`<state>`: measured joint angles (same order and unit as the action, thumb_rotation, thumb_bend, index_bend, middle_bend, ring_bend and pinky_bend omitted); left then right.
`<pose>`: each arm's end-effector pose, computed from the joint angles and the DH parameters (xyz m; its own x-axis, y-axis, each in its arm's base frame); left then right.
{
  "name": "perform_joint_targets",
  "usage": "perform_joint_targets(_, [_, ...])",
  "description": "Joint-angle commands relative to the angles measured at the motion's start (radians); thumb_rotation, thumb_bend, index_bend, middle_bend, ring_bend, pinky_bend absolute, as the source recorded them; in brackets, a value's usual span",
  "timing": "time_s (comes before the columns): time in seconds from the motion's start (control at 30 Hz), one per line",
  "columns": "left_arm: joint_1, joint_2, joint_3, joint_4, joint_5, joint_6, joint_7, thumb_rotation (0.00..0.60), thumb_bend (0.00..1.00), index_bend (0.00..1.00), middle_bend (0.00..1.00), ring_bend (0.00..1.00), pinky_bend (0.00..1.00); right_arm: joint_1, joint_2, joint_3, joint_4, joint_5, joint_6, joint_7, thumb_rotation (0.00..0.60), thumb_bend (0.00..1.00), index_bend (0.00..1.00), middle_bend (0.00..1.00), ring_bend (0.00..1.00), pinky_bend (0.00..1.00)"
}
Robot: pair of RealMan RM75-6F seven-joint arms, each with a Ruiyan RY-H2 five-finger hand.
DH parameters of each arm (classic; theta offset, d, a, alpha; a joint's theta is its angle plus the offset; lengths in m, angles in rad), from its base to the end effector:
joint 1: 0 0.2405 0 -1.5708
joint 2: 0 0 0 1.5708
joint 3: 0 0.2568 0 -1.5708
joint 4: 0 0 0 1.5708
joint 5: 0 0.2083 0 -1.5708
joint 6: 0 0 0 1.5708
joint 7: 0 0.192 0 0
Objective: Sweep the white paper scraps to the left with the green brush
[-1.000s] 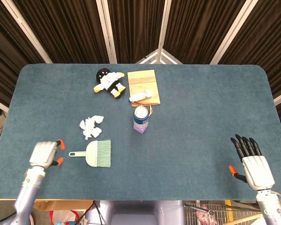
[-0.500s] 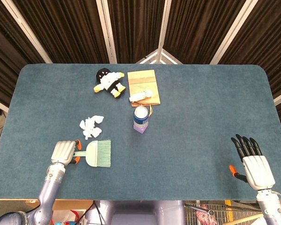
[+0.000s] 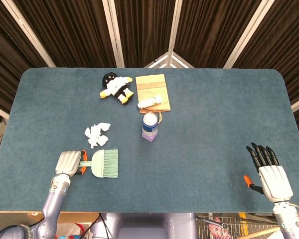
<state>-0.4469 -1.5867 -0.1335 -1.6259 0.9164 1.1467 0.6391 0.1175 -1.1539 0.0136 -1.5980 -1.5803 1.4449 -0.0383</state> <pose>-0.2330 0.3074 -0.0366 0.4218 0.3748 0.8256 0.8960 -0.0327 -0.4429 -0.2955 -0.2298 0.1312 0.4240 -0.0623 0.9035 -0.9018 -0.1207 0.4149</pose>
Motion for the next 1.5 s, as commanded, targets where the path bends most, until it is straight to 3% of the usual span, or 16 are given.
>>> perform_joint_targets(0.03, [-0.007,0.055,-0.021,-0.058,0.061,0.039,-0.012,0.600,0.64,0.74,1.00,1.00,1.00,0.001,0.000,-0.001,-0.001,0.000,-0.003,-0.001,0.600,0.32,0.00,0.00,0.00,0.01])
perform_joint_targets(0.17, [-0.048,0.095,-0.067,-0.110,0.070,0.050,0.032,0.600,0.67,0.76,1.00,1.00,1.00,0.003,0.000,-0.001,-0.002,-0.001,-0.005,-0.002,0.600,0.32,0.00,0.00,0.00,0.01])
perform_joint_targets(0.37, [-0.150,0.078,-0.131,-0.099,-0.028,0.017,0.153,0.600,0.68,0.77,1.00,1.00,1.00,0.004,0.002,0.002,-0.001,0.010,-0.013,0.010,0.600,0.32,0.00,0.00,0.00,0.01])
perform_joint_targets(0.6, [-0.267,-0.011,-0.180,0.051,-0.148,-0.032,0.232,0.600,0.69,0.77,1.00,1.00,1.00,0.006,0.009,0.005,-0.006,0.029,-0.027,0.025,0.600,0.32,0.00,0.00,0.00,0.01])
perform_joint_targets(0.9, [-0.316,-0.079,-0.161,0.246,-0.228,-0.087,0.220,0.600,0.70,0.77,1.00,1.00,1.00,0.008,0.012,0.006,-0.007,0.038,-0.036,0.032,0.600,0.32,0.00,0.00,0.00,0.01])
perform_joint_targets(1.03, [-0.282,-0.028,-0.142,0.271,-0.226,-0.075,0.185,0.600,0.70,0.77,1.00,1.00,1.00,0.004,0.014,0.004,-0.011,0.035,-0.031,0.029,0.600,0.32,0.00,0.00,0.00,0.01])
perform_joint_targets(1.3, [-0.179,0.186,-0.114,0.253,-0.209,-0.045,0.100,0.600,0.71,0.78,1.00,1.00,1.00,-0.003,0.016,0.001,-0.019,0.027,-0.018,0.013,0.600,0.32,0.00,0.00,0.00,0.01])
perform_joint_targets(1.5, [-0.123,0.321,-0.124,0.259,-0.206,-0.058,0.002,0.600,0.71,0.78,1.00,1.00,1.00,-0.002,0.013,0.001,-0.022,0.027,-0.020,0.002,0.600,0.32,0.00,0.00,0.00,0.01])
